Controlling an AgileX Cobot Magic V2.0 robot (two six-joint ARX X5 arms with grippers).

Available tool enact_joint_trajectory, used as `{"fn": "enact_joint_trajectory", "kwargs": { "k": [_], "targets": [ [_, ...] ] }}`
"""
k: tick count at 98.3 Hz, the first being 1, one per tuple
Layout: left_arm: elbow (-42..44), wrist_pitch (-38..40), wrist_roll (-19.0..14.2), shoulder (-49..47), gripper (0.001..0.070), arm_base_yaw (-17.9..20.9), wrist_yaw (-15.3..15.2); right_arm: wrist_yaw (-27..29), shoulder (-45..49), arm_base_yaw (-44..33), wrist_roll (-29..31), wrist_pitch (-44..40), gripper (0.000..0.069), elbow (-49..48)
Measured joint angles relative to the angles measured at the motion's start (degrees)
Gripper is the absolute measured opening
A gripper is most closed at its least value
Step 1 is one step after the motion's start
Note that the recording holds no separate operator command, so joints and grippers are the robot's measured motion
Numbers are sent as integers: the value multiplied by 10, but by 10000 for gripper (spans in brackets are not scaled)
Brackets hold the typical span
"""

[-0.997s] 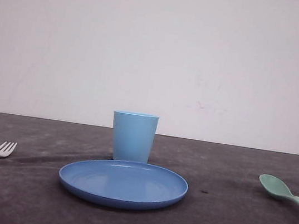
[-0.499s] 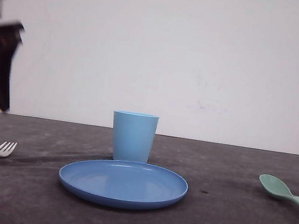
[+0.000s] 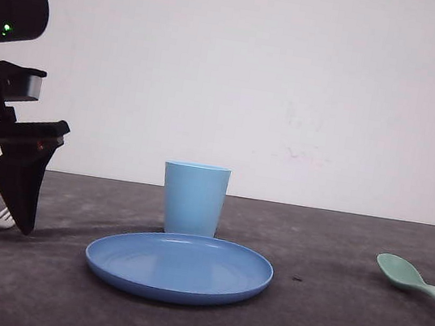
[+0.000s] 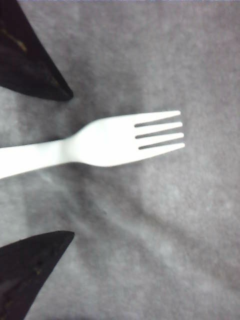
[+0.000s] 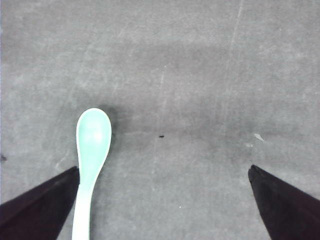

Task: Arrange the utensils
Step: 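Lower the left gripper onto the white fork and grasp it, then lift the white fork with the left gripper over the blue cup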

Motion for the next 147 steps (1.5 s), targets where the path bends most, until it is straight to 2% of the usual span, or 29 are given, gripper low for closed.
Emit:
{"fn": "enact_joint_trajectory", "kwargs": {
  "k": [12, 26, 39, 66, 98, 130, 141, 147],
  "targets": [
    [3, -1, 0, 5, 494, -7, -12, 0, 0, 0, 0, 0, 681, 0],
    [3, -3, 0, 8, 338, -13, -39, 0, 0, 0, 0, 0, 681, 0],
    [3, -2, 0, 9, 209, -14, -47, 0, 0, 0, 0, -1, 681, 0],
    [3, -1, 0, 9, 59, -18, -41, 1, 0, 0, 0, -1, 681, 0],
    [1, 0, 5, -3, 46, -19, -39, 0, 0, 0, 0, -1, 681, 0],
    [-2, 79, 6, -150, 46, -19, -35, 1, 0, 0, 0, -4, 681, 0],
    [-2, 143, 6, -197, 46, -22, -13, 1, 0, 0, 0, -4, 681, 0],
    [-2, 191, 6, -212, 46, -26, 13, 1, 0, 0, 0, -4, 681, 0]
  ]
}}
